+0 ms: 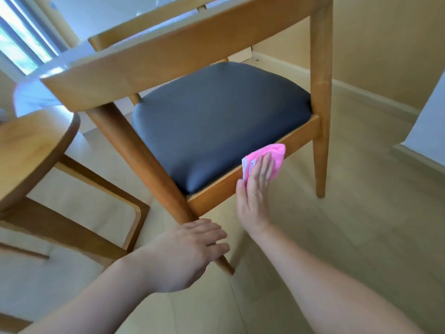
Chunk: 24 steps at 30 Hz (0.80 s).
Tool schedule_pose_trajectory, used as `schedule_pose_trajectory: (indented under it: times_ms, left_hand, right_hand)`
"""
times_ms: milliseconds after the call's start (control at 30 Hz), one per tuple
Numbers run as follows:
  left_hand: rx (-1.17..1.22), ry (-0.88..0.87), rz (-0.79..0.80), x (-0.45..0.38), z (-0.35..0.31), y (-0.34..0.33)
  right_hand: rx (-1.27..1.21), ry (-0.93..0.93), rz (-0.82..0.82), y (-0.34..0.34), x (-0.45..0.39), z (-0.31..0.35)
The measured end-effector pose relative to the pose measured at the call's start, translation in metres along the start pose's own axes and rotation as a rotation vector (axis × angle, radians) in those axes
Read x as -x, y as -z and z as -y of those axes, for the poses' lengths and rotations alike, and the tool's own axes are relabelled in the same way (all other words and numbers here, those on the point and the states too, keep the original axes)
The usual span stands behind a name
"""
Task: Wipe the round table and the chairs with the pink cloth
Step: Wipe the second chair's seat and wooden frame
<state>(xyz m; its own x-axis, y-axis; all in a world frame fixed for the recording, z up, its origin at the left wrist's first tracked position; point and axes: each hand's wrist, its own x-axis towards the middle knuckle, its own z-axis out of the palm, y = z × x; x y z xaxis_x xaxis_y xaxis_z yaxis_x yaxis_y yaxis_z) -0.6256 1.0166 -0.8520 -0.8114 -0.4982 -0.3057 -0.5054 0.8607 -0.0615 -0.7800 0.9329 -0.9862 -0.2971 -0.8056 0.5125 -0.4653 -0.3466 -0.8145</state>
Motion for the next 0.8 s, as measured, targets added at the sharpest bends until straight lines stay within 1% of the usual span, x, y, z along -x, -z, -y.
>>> schedule_pose_trajectory:
  times_ms: [100,167,233,300,367,467,667,800]
  left_hand:
    - [-0.04,-0.018,0.04,0.025,0.001,-0.004]
    - [-0.049,0.0,0.067,0.039,0.002,-0.008]
    - [0.001,0.029,0.084,0.049,0.005,-0.013]
    - [0.063,0.035,0.074,0.053,0.007,-0.016]
    - [0.073,0.031,0.054,0.052,0.007,-0.016]
    - [0.023,0.003,0.026,0.042,0.009,-0.01]
    - [-0.034,-0.051,0.01,0.005,0.012,0.005]
    - [-0.062,-0.088,-0.03,-0.03,0.016,0.016]
  right_hand:
    - [0.079,0.144,0.099,-0.013,0.03,0.012]
    - [0.146,0.302,0.167,-0.018,0.045,0.016]
    - [0.236,0.47,0.225,-0.021,0.057,0.018]
    - [0.303,0.557,0.228,-0.022,0.06,0.016]
    - [0.325,0.587,0.201,-0.021,0.057,0.012]
    - [0.332,0.556,0.148,-0.02,0.048,0.002]
    - [0.282,0.316,0.041,0.002,0.003,-0.026]
    - [0.214,0.116,-0.013,0.025,-0.029,-0.039]
